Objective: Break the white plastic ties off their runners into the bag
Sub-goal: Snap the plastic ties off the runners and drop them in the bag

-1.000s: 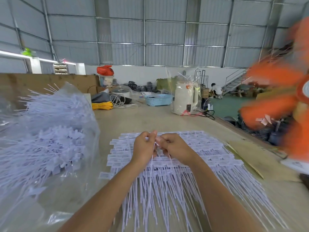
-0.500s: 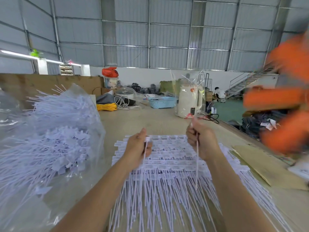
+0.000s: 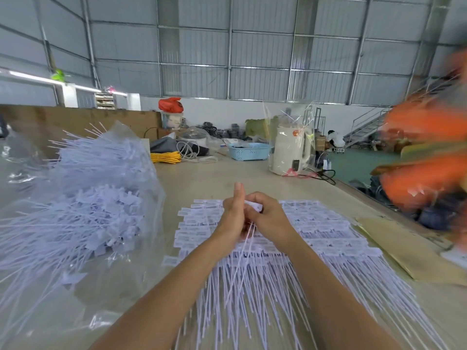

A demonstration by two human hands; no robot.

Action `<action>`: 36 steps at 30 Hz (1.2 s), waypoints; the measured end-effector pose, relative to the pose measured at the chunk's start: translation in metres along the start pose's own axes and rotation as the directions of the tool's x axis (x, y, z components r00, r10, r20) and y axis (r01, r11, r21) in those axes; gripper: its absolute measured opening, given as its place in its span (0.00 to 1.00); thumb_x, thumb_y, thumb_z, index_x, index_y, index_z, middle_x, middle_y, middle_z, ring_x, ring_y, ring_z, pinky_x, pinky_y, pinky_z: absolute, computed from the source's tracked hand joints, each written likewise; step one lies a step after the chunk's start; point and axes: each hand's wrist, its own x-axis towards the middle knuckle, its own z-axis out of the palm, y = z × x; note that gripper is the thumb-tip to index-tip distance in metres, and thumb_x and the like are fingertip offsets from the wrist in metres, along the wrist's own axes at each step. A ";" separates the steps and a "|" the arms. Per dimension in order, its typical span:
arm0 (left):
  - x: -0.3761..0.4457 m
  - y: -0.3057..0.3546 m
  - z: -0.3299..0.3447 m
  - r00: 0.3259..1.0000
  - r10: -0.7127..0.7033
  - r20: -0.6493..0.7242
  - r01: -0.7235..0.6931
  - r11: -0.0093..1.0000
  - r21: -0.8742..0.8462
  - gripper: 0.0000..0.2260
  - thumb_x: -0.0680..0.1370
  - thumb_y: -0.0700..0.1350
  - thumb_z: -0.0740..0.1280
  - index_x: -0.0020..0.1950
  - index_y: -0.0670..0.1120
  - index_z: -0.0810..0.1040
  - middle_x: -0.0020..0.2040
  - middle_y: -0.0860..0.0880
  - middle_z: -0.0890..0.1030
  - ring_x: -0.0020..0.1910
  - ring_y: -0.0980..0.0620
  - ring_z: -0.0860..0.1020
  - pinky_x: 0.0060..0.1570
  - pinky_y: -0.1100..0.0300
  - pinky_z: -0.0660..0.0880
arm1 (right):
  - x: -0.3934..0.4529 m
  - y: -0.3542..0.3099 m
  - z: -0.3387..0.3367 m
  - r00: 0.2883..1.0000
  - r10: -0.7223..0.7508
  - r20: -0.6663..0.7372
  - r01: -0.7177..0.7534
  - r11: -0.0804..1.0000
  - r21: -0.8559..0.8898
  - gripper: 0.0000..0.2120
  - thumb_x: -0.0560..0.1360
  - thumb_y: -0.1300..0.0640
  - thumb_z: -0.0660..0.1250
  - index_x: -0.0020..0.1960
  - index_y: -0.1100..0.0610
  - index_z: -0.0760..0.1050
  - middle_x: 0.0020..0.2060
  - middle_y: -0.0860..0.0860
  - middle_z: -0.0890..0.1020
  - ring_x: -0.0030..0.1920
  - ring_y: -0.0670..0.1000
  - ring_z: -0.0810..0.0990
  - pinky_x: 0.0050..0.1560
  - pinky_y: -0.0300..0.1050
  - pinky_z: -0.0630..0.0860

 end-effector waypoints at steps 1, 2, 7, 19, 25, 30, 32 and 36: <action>-0.001 0.002 0.002 1.000 -0.009 -0.005 0.009 0.999 -0.037 0.42 0.64 0.78 0.52 0.49 0.40 0.73 0.37 0.41 0.74 0.32 0.47 0.74 0.33 0.56 0.70 | 0.000 -0.001 0.001 1.000 -0.015 -0.013 0.015 1.000 -0.012 0.04 0.75 0.64 0.66 0.47 0.65 0.76 0.37 0.56 0.79 0.35 0.50 0.77 0.36 0.42 0.74; -0.001 0.005 0.003 1.000 -0.018 -0.009 0.018 0.997 -0.073 0.37 0.70 0.74 0.52 0.46 0.40 0.73 0.36 0.41 0.73 0.30 0.48 0.72 0.31 0.58 0.68 | 0.001 -0.002 0.002 0.999 -0.030 -0.028 0.030 0.999 -0.018 0.02 0.75 0.65 0.66 0.46 0.64 0.77 0.37 0.55 0.79 0.35 0.49 0.77 0.36 0.43 0.74; -0.014 0.016 -0.001 0.990 0.008 0.137 -0.017 0.998 0.060 0.19 0.80 0.56 0.59 0.42 0.43 0.78 0.34 0.43 0.77 0.28 0.50 0.74 0.30 0.61 0.72 | 0.005 -0.001 -0.002 0.967 -0.085 -0.240 0.093 0.995 0.023 0.06 0.74 0.67 0.66 0.41 0.58 0.75 0.34 0.49 0.78 0.32 0.40 0.75 0.34 0.32 0.72; -0.043 0.120 -0.027 0.868 0.475 -0.147 -0.494 0.857 -0.147 0.10 0.81 0.38 0.59 0.43 0.42 0.76 0.25 0.57 0.72 0.22 0.61 0.65 0.22 0.70 0.61 | 0.014 0.014 -0.020 0.919 0.130 -0.371 0.038 0.910 0.413 0.07 0.78 0.51 0.63 0.47 0.52 0.78 0.39 0.50 0.77 0.27 0.42 0.74 0.23 0.33 0.70; -0.055 0.119 -0.150 0.758 0.612 -0.227 -0.352 0.676 0.647 0.08 0.79 0.41 0.64 0.41 0.47 0.78 0.35 0.54 0.78 0.31 0.59 0.74 0.32 0.66 0.69 | 0.011 0.014 -0.016 0.922 0.146 -0.358 -0.024 0.946 0.323 0.10 0.79 0.56 0.62 0.55 0.62 0.75 0.39 0.50 0.77 0.33 0.51 0.72 0.32 0.44 0.71; -0.056 0.085 -0.247 0.862 0.423 -0.278 0.141 0.325 0.935 0.08 0.79 0.40 0.64 0.46 0.39 0.81 0.46 0.43 0.82 0.45 0.46 0.78 0.44 0.60 0.70 | 0.010 0.010 -0.010 0.930 0.130 -0.344 -0.023 0.954 0.298 0.08 0.79 0.58 0.61 0.53 0.61 0.74 0.39 0.51 0.77 0.29 0.48 0.73 0.25 0.37 0.71; -0.055 0.074 -0.263 0.862 0.413 -0.293 0.232 0.193 0.953 0.09 0.79 0.41 0.62 0.49 0.39 0.81 0.49 0.42 0.82 0.49 0.43 0.78 0.47 0.56 0.72 | 0.010 0.012 -0.010 0.933 0.133 -0.334 -0.033 0.957 0.288 0.07 0.79 0.58 0.61 0.52 0.61 0.74 0.38 0.51 0.77 0.24 0.42 0.73 0.22 0.33 0.70; -0.050 0.063 -0.269 0.827 0.479 -0.294 0.395 -0.124 0.910 0.13 0.82 0.46 0.58 0.56 0.44 0.80 0.51 0.43 0.79 0.53 0.43 0.75 0.51 0.55 0.72 | 0.011 0.015 -0.013 0.934 0.145 -0.325 -0.051 0.959 0.280 0.08 0.79 0.58 0.62 0.53 0.62 0.75 0.37 0.52 0.77 0.26 0.45 0.73 0.25 0.38 0.71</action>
